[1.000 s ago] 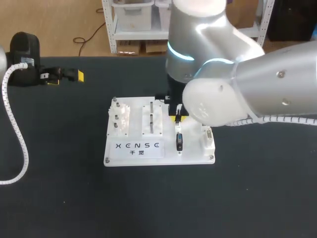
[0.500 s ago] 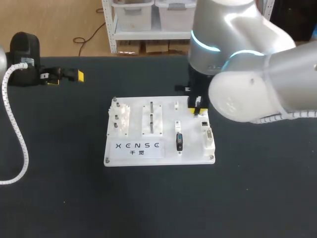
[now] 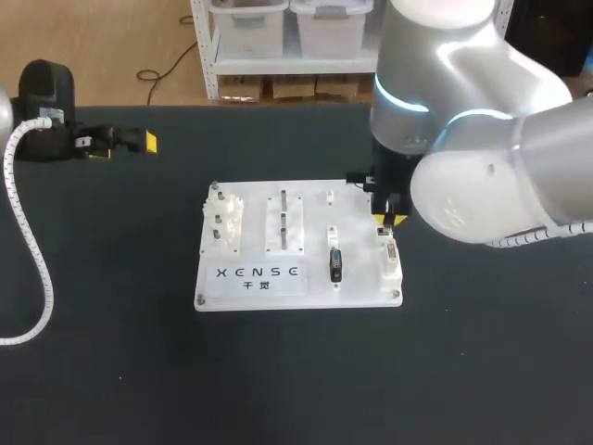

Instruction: Insert the USB connector, Ethernet cable, and multi-pin plug into their matching sockets one by one.

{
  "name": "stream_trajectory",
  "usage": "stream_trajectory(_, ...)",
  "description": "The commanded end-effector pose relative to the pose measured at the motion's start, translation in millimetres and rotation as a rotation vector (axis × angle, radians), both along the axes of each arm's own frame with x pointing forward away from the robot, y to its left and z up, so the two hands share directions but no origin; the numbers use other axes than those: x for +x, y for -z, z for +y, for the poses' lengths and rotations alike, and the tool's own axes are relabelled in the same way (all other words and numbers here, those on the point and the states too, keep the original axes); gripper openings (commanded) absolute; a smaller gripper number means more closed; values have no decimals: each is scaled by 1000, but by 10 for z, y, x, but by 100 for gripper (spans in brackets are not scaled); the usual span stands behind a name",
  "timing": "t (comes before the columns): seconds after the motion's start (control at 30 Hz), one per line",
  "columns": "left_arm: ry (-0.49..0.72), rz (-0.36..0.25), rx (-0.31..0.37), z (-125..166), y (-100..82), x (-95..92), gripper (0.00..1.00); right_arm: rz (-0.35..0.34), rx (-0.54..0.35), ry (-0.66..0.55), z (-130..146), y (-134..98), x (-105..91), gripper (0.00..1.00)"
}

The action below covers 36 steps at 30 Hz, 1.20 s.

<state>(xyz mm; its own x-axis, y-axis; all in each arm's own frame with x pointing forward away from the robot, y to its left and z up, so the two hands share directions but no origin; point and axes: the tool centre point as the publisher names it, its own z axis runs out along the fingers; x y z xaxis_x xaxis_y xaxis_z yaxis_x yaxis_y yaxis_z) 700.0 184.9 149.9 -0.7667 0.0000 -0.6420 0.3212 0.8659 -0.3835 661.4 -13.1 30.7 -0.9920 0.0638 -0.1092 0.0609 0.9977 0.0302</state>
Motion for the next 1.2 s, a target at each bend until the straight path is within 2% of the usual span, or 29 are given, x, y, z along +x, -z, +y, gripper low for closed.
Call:
stream_trajectory(0.03, 0, 0, 0, 0, 0, 0, 100, -5, -6, 4, -3, 45, 11, 0)
stream_trajectory(0.47, 0, 0, 0, 0, 0, 0, 100, -10, -2, -3, 23, 61, 81, 0)
stream_trajectory(1.2, 0, 0, 0, 0, 0, 0, 100, 0, -10, -1, 55, 85, 50, 0)
